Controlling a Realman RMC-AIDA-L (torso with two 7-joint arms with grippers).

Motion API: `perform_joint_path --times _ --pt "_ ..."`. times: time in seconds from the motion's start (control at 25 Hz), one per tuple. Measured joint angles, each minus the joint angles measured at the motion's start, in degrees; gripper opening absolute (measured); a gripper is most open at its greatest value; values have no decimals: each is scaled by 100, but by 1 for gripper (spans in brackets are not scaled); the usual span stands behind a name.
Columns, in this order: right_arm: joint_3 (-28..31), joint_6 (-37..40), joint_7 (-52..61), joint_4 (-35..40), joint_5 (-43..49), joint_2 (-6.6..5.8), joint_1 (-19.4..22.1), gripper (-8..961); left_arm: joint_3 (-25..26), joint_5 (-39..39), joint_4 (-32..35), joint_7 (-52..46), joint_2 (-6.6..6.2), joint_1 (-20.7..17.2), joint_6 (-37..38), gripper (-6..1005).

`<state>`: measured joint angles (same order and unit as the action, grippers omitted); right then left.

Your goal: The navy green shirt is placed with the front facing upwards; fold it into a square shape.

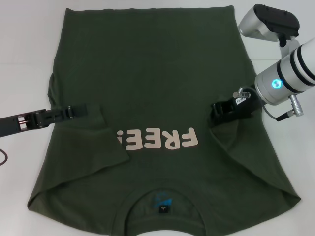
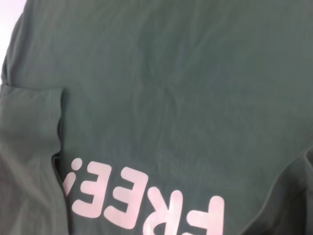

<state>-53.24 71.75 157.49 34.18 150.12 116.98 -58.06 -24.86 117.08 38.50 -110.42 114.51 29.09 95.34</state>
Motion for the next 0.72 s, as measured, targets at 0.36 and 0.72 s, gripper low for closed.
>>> perform_joint_path --times 0.36,0.72 --pt "-65 94 -42 2 12 -19 -15 15 -1 0 -3 11 24 0 -57 888" --pt "-16 159 -319 26 -465 -114 120 229 -2 8 -9 -15 27 1 -60 889"
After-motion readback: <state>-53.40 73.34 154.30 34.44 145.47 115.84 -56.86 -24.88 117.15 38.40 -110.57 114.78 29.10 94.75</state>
